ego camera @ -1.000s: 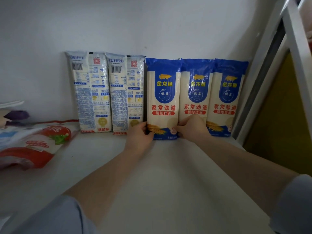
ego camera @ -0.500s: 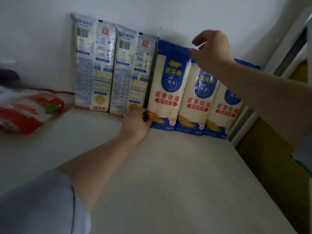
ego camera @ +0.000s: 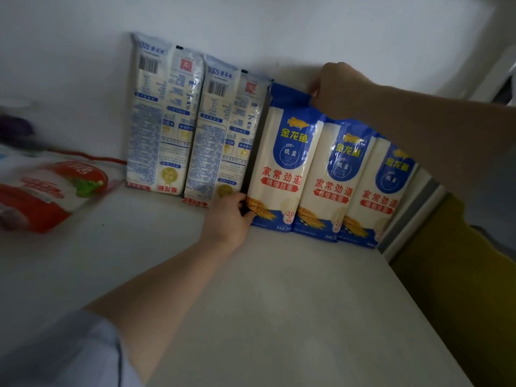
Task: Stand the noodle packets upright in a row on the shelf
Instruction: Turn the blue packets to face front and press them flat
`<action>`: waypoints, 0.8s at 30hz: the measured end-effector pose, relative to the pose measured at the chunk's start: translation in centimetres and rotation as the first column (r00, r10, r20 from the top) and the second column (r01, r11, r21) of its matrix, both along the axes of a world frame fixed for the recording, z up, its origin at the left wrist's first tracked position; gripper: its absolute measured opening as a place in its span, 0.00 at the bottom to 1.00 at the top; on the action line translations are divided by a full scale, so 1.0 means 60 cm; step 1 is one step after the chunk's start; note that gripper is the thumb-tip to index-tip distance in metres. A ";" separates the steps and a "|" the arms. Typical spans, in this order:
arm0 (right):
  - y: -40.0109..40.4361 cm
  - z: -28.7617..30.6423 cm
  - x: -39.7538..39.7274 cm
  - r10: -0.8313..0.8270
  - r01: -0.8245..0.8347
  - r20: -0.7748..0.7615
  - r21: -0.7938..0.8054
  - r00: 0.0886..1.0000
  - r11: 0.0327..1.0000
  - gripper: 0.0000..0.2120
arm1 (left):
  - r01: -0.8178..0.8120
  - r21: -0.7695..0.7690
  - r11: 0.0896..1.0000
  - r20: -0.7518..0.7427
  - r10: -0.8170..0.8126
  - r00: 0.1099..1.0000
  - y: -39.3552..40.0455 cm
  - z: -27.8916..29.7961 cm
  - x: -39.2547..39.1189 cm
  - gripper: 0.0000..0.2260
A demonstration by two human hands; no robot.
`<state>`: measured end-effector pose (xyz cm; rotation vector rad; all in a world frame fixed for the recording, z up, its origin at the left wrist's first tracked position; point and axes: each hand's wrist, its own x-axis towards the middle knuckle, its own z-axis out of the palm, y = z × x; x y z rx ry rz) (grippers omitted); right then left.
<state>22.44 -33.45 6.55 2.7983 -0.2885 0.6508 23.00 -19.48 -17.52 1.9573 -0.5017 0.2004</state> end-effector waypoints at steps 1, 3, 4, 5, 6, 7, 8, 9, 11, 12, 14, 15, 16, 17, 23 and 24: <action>-0.002 -0.003 0.001 0.004 -0.004 0.037 -0.014 0.999 1.000 0.10 | -0.004 0.008 1.000 -0.002 0.004 1.000 0.000 0.000 0.000 0.12; -0.007 -0.010 0.003 0.015 -0.012 0.094 -0.028 0.995 1.000 0.11 | -0.011 0.017 1.000 -0.004 0.011 1.000 0.000 0.000 0.001 0.12; -0.009 -0.012 0.004 0.020 -0.017 0.115 -0.030 0.993 0.999 0.12 | -0.015 0.018 1.000 -0.004 0.015 1.000 0.000 0.000 0.000 0.12; -0.011 -0.014 0.005 0.024 -0.021 0.133 -0.028 0.991 0.999 0.11 | -0.022 0.018 1.000 -0.003 0.022 1.000 -0.001 0.000 -0.001 0.11; -0.012 -0.016 0.005 0.028 -0.025 0.151 -0.027 0.988 0.999 0.11 | -0.029 0.019 0.999 0.000 0.029 1.000 -0.001 0.000 -0.001 0.11; -0.014 -0.017 0.007 0.032 -0.027 0.168 -0.028 0.985 0.999 0.11 | -0.036 0.020 0.999 0.005 0.036 0.999 -0.001 0.000 -0.002 0.11; -0.015 -0.018 0.008 0.033 -0.028 0.181 -0.029 0.983 0.999 0.11 | -0.042 0.021 0.999 0.009 0.041 0.999 -0.001 0.000 -0.001 0.11; -0.016 -0.019 0.009 0.033 -0.027 0.189 -0.033 0.981 0.999 0.11 | -0.045 0.021 0.999 0.008 0.044 0.999 -0.001 0.000 -0.002 0.11; -0.019 -0.023 0.011 0.031 -0.020 0.208 -0.054 0.978 0.998 0.12 | -0.045 0.017 0.999 0.002 0.045 0.999 -0.002 0.000 0.000 0.12; -0.021 -0.025 0.012 0.030 -0.017 0.217 -0.065 0.976 0.998 0.12 | -0.048 0.015 0.999 0.000 0.048 0.999 -0.002 -0.001 0.000 0.12; -0.023 -0.031 0.011 0.041 -0.021 0.240 -0.085 0.970 0.996 0.12 | -0.059 0.014 0.998 -0.002 0.059 0.998 -0.001 -0.001 -0.001 0.13; -0.023 -0.034 0.009 0.047 -0.026 0.244 -0.089 0.969 0.996 0.12 | -0.060 0.014 0.998 -0.001 0.060 0.998 -0.001 0.000 -0.001 0.14; -0.023 -0.037 0.008 0.059 -0.039 0.239 -0.088 0.969 0.995 0.12 | -0.057 0.010 0.998 0.001 0.057 0.998 -0.001 -0.001 -0.002 0.14; -0.023 -0.039 0.007 0.068 -0.051 0.227 -0.077 0.971 0.996 0.13 | -0.050 0.009 0.999 -0.002 0.050 0.999 -0.001 -0.001 -0.003 0.14; -0.015 -0.028 0.003 0.072 -0.081 0.183 0.041 0.980 0.996 0.13 | -0.044 0.066 0.997 -0.026 0.045 0.999 0.000 0.000 -0.005 0.20; -0.013 -0.028 0.002 0.073 -0.083 0.187 0.046 0.980 0.995 0.14 | -0.043 0.066 0.997 -0.022 0.045 0.999 0.000 0.000 -0.005 0.20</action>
